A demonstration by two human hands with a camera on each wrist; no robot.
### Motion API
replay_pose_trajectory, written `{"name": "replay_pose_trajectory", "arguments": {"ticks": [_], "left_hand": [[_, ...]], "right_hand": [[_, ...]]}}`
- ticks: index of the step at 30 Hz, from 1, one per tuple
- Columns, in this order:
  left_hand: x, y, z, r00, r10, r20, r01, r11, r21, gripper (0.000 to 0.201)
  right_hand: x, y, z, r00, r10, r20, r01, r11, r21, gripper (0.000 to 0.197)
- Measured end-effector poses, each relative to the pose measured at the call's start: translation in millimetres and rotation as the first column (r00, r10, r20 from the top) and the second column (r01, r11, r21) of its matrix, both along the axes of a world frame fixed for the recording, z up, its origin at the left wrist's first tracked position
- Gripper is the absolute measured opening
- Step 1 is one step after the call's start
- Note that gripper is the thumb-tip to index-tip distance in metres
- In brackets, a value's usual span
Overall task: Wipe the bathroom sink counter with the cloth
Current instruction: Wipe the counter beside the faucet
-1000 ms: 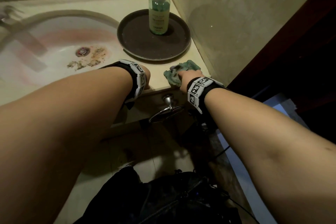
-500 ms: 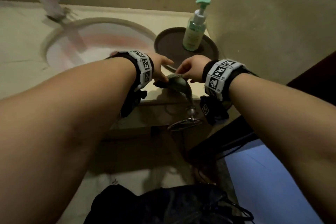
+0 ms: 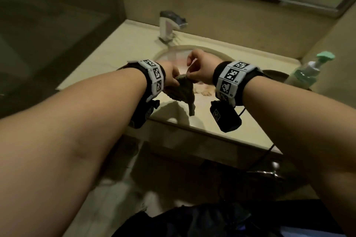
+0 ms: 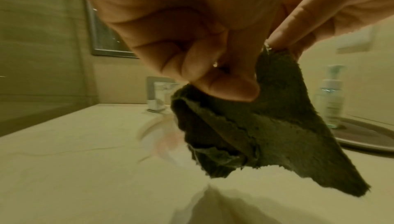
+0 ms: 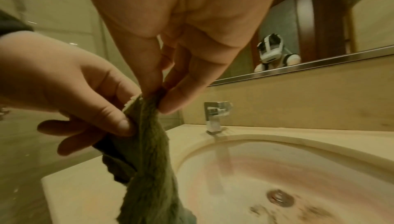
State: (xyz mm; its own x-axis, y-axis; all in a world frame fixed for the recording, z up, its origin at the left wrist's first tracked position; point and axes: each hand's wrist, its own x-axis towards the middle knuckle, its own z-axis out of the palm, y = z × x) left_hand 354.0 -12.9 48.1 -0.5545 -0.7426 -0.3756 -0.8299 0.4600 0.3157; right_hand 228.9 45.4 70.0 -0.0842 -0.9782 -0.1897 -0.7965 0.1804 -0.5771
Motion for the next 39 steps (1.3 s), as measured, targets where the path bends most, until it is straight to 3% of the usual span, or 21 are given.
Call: {"name": "replay_pose_trajectory", "arguments": {"ticks": [5,8,13,18,23,25,29,32,36,39], "left_hand": [[69.9,-42.1,10.6,0.984,0.169,0.052,-0.163,0.982,-0.099,0.031],[106.5,-65.9,13.0,0.970,0.220,0.107,-0.201,0.966,-0.161,0.031],[155.4,-103.2,17.1,0.947,0.293,0.129,-0.261,0.941,-0.217,0.035],[186.0,-144.9,22.4,0.928,0.372,-0.003,-0.358,0.891,-0.280,0.034],[206.3,-169.0,8.7,0.891,0.431,-0.144,-0.454,0.861,-0.228,0.033],[213.2,-168.2,-8.4,0.898,0.425,-0.112,-0.439,0.878,-0.191,0.034],[230.2,-154.9,-49.4,0.946,0.313,0.088,-0.301,0.945,-0.125,0.034],[250.4,-145.1,-66.7,0.952,0.255,0.172,-0.246,0.967,-0.070,0.033],[267.6,-137.6,-71.3,0.913,0.337,0.230,-0.335,0.941,-0.050,0.058],[261.5,-136.4,-83.9,0.897,0.406,0.172,-0.390,0.913,-0.124,0.059]], "right_hand": [[59.5,-57.7,-2.8,0.995,0.100,-0.011,-0.101,0.995,-0.002,0.022],[95.9,-87.3,-10.8,0.983,0.158,-0.098,-0.159,0.987,-0.004,0.034],[137.9,-128.7,-31.5,0.969,0.192,-0.156,-0.187,0.981,0.049,0.038],[157.3,-167.5,-55.5,0.954,0.196,-0.228,-0.157,0.972,0.177,0.037],[163.4,-191.3,-84.2,0.930,0.215,-0.300,-0.133,0.953,0.271,0.038],[164.6,-196.8,-96.8,0.918,0.237,-0.317,-0.136,0.941,0.309,0.039],[169.6,-205.9,-118.4,0.895,0.292,-0.338,-0.152,0.911,0.382,0.040],[178.1,-214.1,-130.7,0.884,0.292,-0.364,-0.154,0.918,0.364,0.041],[189.2,-217.8,-139.7,0.886,0.257,-0.387,-0.159,0.950,0.269,0.050],[197.8,-215.3,-148.3,0.861,0.317,-0.398,-0.205,0.932,0.299,0.061]]}}
